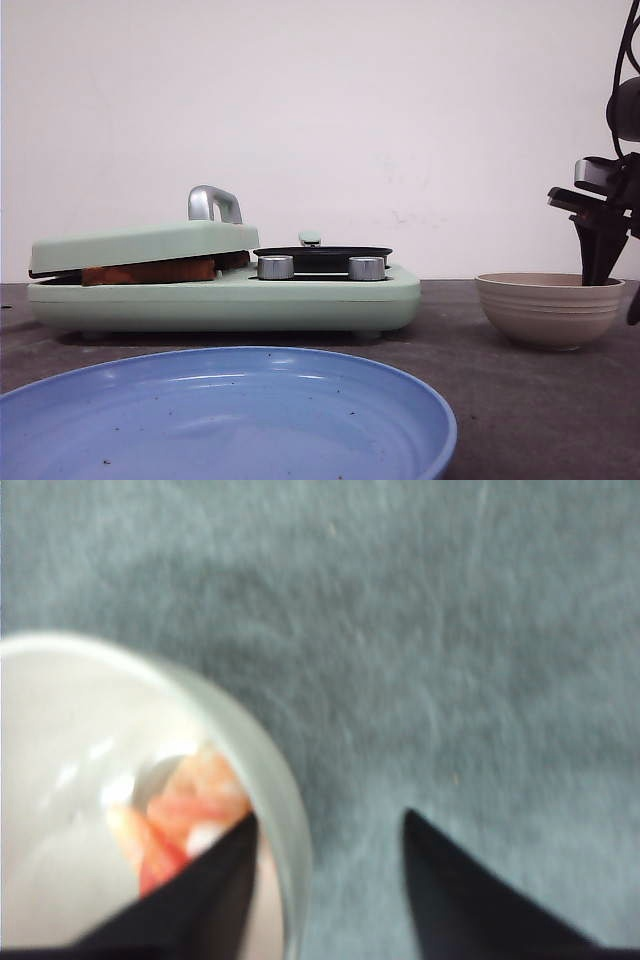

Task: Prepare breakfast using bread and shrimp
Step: 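Grasp the rim of the cream shrimp bowl with the right gripper, then lift the bowl and tip the shrimp into the black frying pan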

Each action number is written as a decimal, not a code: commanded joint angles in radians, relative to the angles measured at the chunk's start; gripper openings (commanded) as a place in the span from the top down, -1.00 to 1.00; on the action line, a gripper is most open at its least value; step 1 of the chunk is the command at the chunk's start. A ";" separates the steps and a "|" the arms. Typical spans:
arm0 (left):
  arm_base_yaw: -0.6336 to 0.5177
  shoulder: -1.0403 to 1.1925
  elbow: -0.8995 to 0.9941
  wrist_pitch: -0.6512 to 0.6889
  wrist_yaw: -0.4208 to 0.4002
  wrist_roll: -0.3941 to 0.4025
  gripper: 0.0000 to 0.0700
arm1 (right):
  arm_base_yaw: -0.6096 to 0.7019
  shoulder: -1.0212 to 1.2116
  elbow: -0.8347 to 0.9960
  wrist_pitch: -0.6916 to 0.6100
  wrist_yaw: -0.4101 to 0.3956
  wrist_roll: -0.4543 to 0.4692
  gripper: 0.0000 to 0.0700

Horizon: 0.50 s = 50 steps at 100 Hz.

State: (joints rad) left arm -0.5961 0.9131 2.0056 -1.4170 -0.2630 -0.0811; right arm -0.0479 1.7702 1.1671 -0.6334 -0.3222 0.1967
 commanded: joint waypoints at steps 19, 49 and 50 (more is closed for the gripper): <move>-0.006 0.009 -0.005 0.026 -0.002 0.014 1.00 | 0.000 0.052 0.009 0.031 -0.030 0.032 0.90; -0.006 0.008 -0.006 0.048 -0.002 0.014 1.00 | 0.013 0.010 0.021 0.193 -0.143 0.107 0.99; -0.006 0.008 -0.006 0.048 -0.002 0.014 1.00 | 0.016 0.003 0.023 0.202 -0.141 0.110 0.99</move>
State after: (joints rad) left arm -0.5961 0.9131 1.9816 -1.3800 -0.2626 -0.0761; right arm -0.0437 1.8030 1.1660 -0.4824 -0.4637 0.2573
